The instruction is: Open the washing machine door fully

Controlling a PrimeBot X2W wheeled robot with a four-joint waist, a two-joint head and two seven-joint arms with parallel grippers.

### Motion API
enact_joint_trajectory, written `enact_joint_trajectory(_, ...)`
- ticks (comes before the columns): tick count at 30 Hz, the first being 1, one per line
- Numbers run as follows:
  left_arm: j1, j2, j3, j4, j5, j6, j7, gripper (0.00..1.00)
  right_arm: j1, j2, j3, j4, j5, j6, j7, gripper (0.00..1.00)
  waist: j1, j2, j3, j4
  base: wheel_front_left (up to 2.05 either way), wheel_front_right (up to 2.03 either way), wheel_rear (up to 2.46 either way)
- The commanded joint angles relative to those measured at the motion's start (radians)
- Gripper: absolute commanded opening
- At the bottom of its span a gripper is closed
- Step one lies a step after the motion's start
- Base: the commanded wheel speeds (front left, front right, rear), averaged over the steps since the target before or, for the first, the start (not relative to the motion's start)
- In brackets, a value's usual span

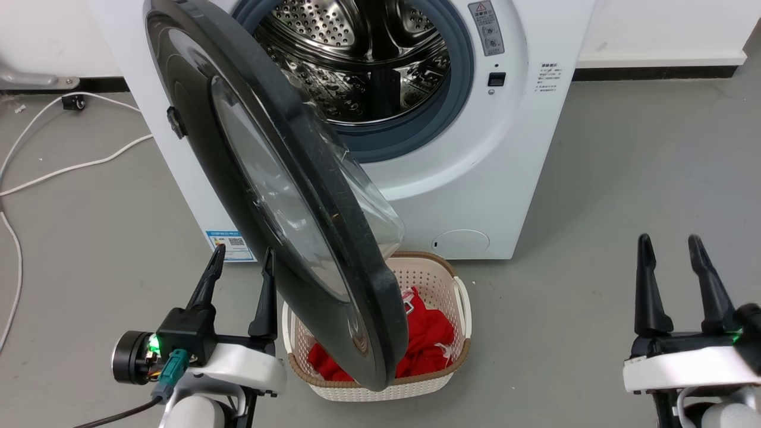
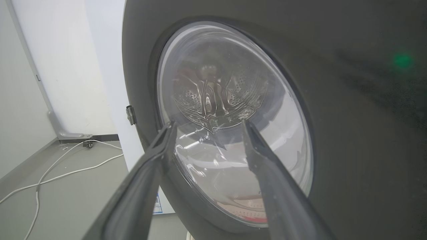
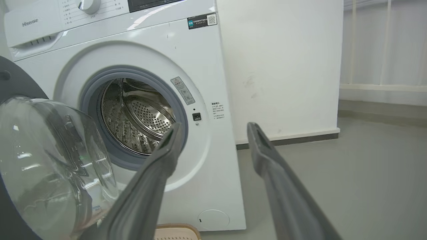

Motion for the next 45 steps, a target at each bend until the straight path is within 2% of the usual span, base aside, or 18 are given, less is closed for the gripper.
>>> enact_joint_trajectory(1,0.005,-0.001,0.001,0.000,0.005,-0.002,-0.002,1.00,0.013,0.007,0.002,-0.034,-0.089,0.000,-0.004,1.00,0.0000,0.0000,0.000,0.000,0.00,0.00,0.00)
enact_joint_trajectory(4,0.005,-0.001,0.001,0.001,0.006,-0.004,-0.002,1.00,0.038,0.011,0.018,-0.077,-0.228,0.000,0.004,1.00,0.0000,0.0000,-0.001,0.000,0.00,0.00,0.00)
enact_joint_trajectory(6,0.005,-0.001,0.001,0.001,0.006,-0.004,-0.002,1.00,0.057,0.011,0.032,-0.088,-0.259,0.000,0.013,1.00,0.0000,0.0000,-0.001,0.001,0.00,0.00,0.00)
enact_joint_trajectory(16,0.008,-0.001,-0.005,0.004,0.007,-0.007,-0.002,1.00,0.089,0.011,0.034,-0.030,-0.197,0.000,0.013,1.00,0.0000,0.0000,-0.003,0.003,0.00,0.00,0.00)
enact_joint_trajectory(26,0.007,-0.001,-0.003,0.001,-0.002,0.003,-0.002,1.00,0.072,0.011,0.035,-0.016,-0.186,0.000,0.003,1.00,0.0000,0.0000,0.001,0.003,0.00,0.00,0.00)
enact_joint_trajectory(27,0.007,-0.001,-0.003,0.002,-0.005,0.004,-0.002,0.68,0.071,0.011,0.035,-0.016,-0.186,0.000,0.003,1.00,0.0000,0.0000,0.002,0.003,0.00,0.00,0.00)
enact_joint_trajectory(28,0.006,-0.001,-0.004,0.004,-0.005,0.003,-0.002,0.00,0.070,0.011,0.035,-0.016,-0.187,0.000,0.002,1.00,0.0000,0.0000,0.003,0.003,0.00,0.00,0.00)
enact_joint_trajectory(36,-0.001,-0.001,-0.007,-0.009,-0.012,-0.006,-0.002,0.00,0.067,0.011,0.033,-0.012,-0.177,0.000,-0.001,1.00,0.0000,0.0000,0.005,0.002,0.00,0.00,0.00)
enact_joint_trajectory(45,-0.034,-0.001,0.000,-0.138,-0.025,0.006,-0.002,0.00,0.064,0.011,0.033,-0.004,-0.167,0.000,-0.002,1.00,0.0000,0.0000,0.005,0.004,0.00,0.00,0.00)
